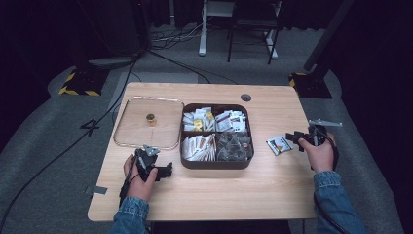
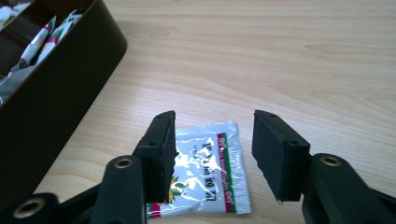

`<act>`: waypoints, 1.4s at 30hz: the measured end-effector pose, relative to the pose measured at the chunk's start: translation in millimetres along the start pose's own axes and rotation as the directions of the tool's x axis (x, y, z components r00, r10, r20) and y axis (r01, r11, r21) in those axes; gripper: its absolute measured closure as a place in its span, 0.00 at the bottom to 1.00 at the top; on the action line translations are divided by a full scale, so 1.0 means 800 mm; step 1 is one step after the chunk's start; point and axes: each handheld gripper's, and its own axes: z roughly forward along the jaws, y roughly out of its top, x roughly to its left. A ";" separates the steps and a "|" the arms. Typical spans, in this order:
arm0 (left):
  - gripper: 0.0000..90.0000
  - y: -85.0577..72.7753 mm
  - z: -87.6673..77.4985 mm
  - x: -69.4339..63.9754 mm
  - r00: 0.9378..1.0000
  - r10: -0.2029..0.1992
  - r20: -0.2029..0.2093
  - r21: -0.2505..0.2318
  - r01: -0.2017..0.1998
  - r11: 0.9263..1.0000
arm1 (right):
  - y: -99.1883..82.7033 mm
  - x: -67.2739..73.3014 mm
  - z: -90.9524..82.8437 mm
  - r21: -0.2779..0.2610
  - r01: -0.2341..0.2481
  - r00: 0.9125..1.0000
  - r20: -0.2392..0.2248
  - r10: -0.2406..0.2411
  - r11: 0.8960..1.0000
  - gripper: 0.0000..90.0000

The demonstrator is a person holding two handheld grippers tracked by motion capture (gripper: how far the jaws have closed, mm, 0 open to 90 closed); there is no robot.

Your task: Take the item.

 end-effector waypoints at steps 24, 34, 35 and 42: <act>0.00 -0.010 -0.009 -0.002 1.000 0.009 0.006 0.001 -0.009 1.000 | 0.022 0.076 -0.049 -0.105 0.146 0.973 -0.162 -0.162 0.984 0.51; 0.00 -0.011 -0.010 -0.002 1.000 0.009 0.010 0.000 -0.009 1.000 | 0.006 0.097 -0.066 -0.108 0.187 0.955 -0.215 -0.207 0.976 0.49; 0.00 -0.011 -0.009 -0.002 1.000 0.009 0.010 -0.001 -0.009 1.000 | 0.002 0.098 -0.067 -0.103 0.188 0.953 -0.221 -0.207 0.977 0.49; 0.00 -0.010 -0.009 -0.002 1.000 0.014 0.012 -0.001 -0.014 1.000 | -0.018 0.107 -0.060 -0.069 0.237 0.939 -0.238 -0.247 0.969 0.45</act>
